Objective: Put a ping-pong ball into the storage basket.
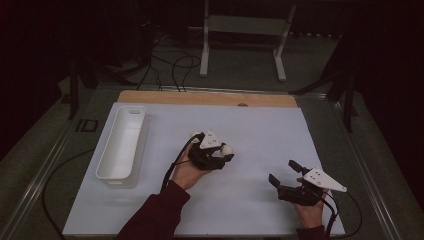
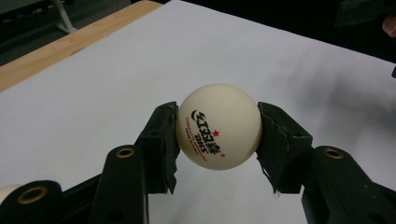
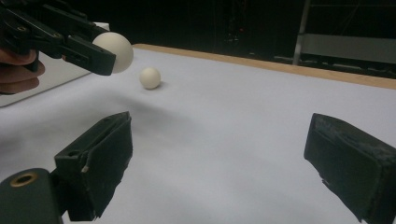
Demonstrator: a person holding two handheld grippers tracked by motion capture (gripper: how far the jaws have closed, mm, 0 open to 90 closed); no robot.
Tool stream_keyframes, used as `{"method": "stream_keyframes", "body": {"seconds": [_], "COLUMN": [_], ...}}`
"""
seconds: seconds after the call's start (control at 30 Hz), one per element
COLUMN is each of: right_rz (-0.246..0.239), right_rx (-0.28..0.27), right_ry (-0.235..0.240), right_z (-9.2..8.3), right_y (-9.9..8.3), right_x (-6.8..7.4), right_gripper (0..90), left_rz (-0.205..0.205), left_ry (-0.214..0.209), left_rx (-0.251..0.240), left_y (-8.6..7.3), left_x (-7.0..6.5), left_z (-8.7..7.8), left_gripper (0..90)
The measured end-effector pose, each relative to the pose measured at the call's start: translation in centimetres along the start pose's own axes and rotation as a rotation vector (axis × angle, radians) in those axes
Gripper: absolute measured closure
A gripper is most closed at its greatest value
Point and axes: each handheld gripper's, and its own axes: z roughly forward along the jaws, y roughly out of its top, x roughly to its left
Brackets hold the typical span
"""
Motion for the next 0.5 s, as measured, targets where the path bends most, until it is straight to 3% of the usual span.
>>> {"method": "stream_keyframes", "body": {"seconds": [0.5], "right_rz": [0.001], "right_rx": [-0.001], "right_ry": [0.001], "right_z": [-0.01], "right_y": [0.01], "right_x": [0.01], "right_gripper": [7.7], "left_rz": [-0.008], "left_ry": [0.021], "left_rx": [-0.017], "left_y": [0.00], "left_x": [0.58], "left_z": [-0.82], "left_gripper": [50.8]}}
